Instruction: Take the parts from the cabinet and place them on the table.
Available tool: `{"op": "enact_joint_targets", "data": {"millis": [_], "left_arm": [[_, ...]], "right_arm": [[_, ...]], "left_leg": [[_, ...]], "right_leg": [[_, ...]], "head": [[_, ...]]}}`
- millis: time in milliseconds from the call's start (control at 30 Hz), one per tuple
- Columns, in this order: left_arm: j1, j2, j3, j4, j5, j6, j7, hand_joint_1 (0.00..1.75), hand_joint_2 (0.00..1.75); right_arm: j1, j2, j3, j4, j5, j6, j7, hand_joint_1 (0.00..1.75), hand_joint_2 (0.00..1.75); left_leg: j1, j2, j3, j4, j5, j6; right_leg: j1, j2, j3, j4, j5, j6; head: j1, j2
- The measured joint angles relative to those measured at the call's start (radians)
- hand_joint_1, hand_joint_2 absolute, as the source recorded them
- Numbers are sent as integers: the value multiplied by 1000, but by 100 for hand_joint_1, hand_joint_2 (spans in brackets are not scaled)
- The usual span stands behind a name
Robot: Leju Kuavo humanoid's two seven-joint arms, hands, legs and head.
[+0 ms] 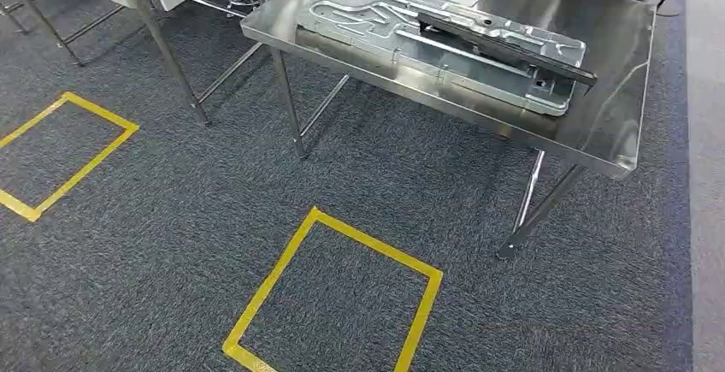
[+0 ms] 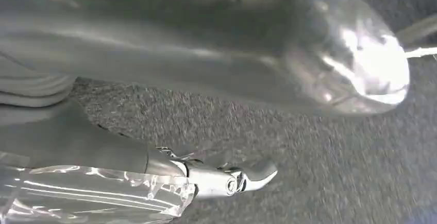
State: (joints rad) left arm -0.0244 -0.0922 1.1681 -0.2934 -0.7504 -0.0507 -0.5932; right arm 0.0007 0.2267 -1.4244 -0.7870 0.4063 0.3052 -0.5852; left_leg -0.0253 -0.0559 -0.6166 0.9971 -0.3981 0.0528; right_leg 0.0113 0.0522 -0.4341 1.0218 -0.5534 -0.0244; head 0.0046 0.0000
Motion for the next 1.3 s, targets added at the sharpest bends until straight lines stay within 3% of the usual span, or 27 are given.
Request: {"op": "enact_joint_targets", "data": {"millis": [33,100,133,167,200,267,333,367,433,500,533,567,667,700,733,767,833,867,900,967,1000,1033,1067,1167,1200,1267,1300], "left_arm": [[-1,-1,0,-1,0,0,0,0,0],[2,0,-2,-2,-36,24,40,0,0],[4,1,-9,-1,-75,43,97,0,0],[7,19,-18,0,-113,53,171,0,0],[11,20,-22,8,-131,53,215,0,0],[13,34,-26,13,-141,50,237,0,0],[9,46,-31,15,-144,42,243,0,0],[11,52,-33,18,-144,37,249,0,0],[14,66,-33,20,-145,31,253,0,0],[11,75,-34,22,-148,29,254,0,0],[7,74,-35,24,-149,28,254,0,0],[6,82,-35,26,-149,26,256,0,0],[10,90,-35,30,-145,18,259,0,0],[12,93,-35,32,-142,14,261,0,0],[12,97,-34,32,-142,11,262,0,0],[10,101,-33,32,-141,10,262,0,0],[6,106,-31,32,-141,3,262,0,0],[7,108,-30,32,-141,0,262,0,0],[9,110,-29,32,-141,0,262,0,0],[11,111,-25,32,-141,-1,262,0,0],[11,112,-25,32,-141,-2,262,0,0],[11,108,-25,35,-141,-3,262,0,0],[5,109,-24,37,-142,-3,262,0,0],[9,115,-22,37,-152,-6,261,0,0],[11,117,-22,37,-160,-9,259,0,0],[13,115,-22,37,-171,-11,252,0,0],[11,115,-23,37,-173,-11,249,0,0]], "right_arm": [[-1,-1,0,2,0,0,0,0,0],[2,-3,1,9,42,-33,42,0,0],[3,-4,17,42,106,-92,107,0,0],[3,-6,56,114,229,-172,215,0,0],[-2,-28,95,168,369,-267,371,0,0],[-3,-31,156,269,550,-343,539,0,0],[0,-33,187,342,557,-349,521,0,0],[-2,-33,201,379,556,-346,514,0,0],[-9,-40,220,421,556,-343,509,0,0],[-16,-49,237,454,556,-342,507,0,0],[-19,-58,242,460,556,-341,506,0,0],[-19,-61,245,472,556,-340,505,0,0],[-30,-73,263,496,564,-334,504,0,0],[-30,-74,269,504,567,-331,500,0,0],[-30,-75,271,508,571,-329,499,0,0],[-29,-75,274,512,575,-326,495,0,0],[-27,-75,281,524,581,-322,492,0,0],[-27,-75,283,529,582,-320,491,0,0],[-27,-75,284,531,582,-319,491,0,0],[-27,-75,285,534,582,-319,489,0,0],[-27,-75,286,534,582,-319,489,0,0],[-25,-81,286,535,582,-319,489,0,0],[-25,-85,286,537,583,-318,488,0,0],[-28,-81,289,541,582,-316,489,0,0],[-29,-79,289,541,579,-315,488,0,0],[-20,-80,289,541,573,-314,484,0,0],[-17,-80,289,541,573,-312,483,0,0]], "left_leg": [[-8,-9,-8,7,7,-4],[-2,-24,-11,1,20,-17],[0,-34,-14,-3,28,-24],[-5,-43,-21,-4,37,-29],[-1,-13,-33,18,8,-32],[10,30,-75,140,-112,-52],[25,43,-117,287,-174,-73],[32,47,-116,319,-165,-81],[45,55,-39,228,-111,-95],[57,103,103,17,-73,-110],[47,126,122,-12,-98,-108],[43,115,98,15,-73,-88],[47,94,91,0,-91,-58],[50,84,91,-3,-83,-47],[48,76,87,-3,-79,-39],[45,69,81,-2,-75,-32],[35,46,69,-1,-68,-22],[30,32,67,-1,-67,-20],[26,20,67,0,-66,-19],[18,-8,71,2,-66,-19],[15,-20,73,2,-66,-20],[20,-28,65,3,-64,-22],[14,-40,59,11,-62,-27],[29,-75,45,6,-50,-47],[23,-72,42,13,-55,-50],[23,24,5,93,-110,-62],[26,37,-27,159,-145,-68]], "right_leg": [[-4,7,30,-63,-20,-4],[2,-10,23,-59,-16,-4],[7,-19,21,-62,-10,-9],[-8,-33,16,-75,8,-15],[-9,-44,10,-80,22,-20],[-11,-64,-11,-80,37,-20],[-14,-94,-26,-77,45,-13],[-18,-109,-35,-72,49,-8],[-27,-132,-46,-62,50,-1],[-34,-155,-53,-45,45,14],[-28,-161,-58,-41,43,22],[-27,-170,-53,-39,43,30],[-23,-192,-49,-36,42,51],[-31,-163,-53,-20,26,59],[-31,-113,-78,25,-13,59],[-31,-87,-108,89,-55,56],[-30,-62,-184,250,-124,50],[-29,-59,-203,288,-126,46],[-27,-58,-201,280,-105,41],[-19,-47,-139,142,-9,23],[-13,-25,-101,54,38,11],[-13,39,-81,9,39,-9],[-15,51,-84,-14,47,-7],[-6,19,-85,-17,48,-4],[-24,0,-78,-37,58,-5],[-20,-28,-70,-44,60,-9],[-20,-42,-71,-43,60,-9]], "head": [[0,0],[4,0],[4,0],[7,0],[6,0],[0,0],[-1,0],[-2,0],[-3,0],[-3,0],[-10,0],[-6,0],[-2,0],[0,0],[4,0],[5,0],[6,0],[6,0],[6,0],[6,0],[6,0],[5,0],[-1,0],[5,0],[5,0],[-3,0],[-3,0]]}}
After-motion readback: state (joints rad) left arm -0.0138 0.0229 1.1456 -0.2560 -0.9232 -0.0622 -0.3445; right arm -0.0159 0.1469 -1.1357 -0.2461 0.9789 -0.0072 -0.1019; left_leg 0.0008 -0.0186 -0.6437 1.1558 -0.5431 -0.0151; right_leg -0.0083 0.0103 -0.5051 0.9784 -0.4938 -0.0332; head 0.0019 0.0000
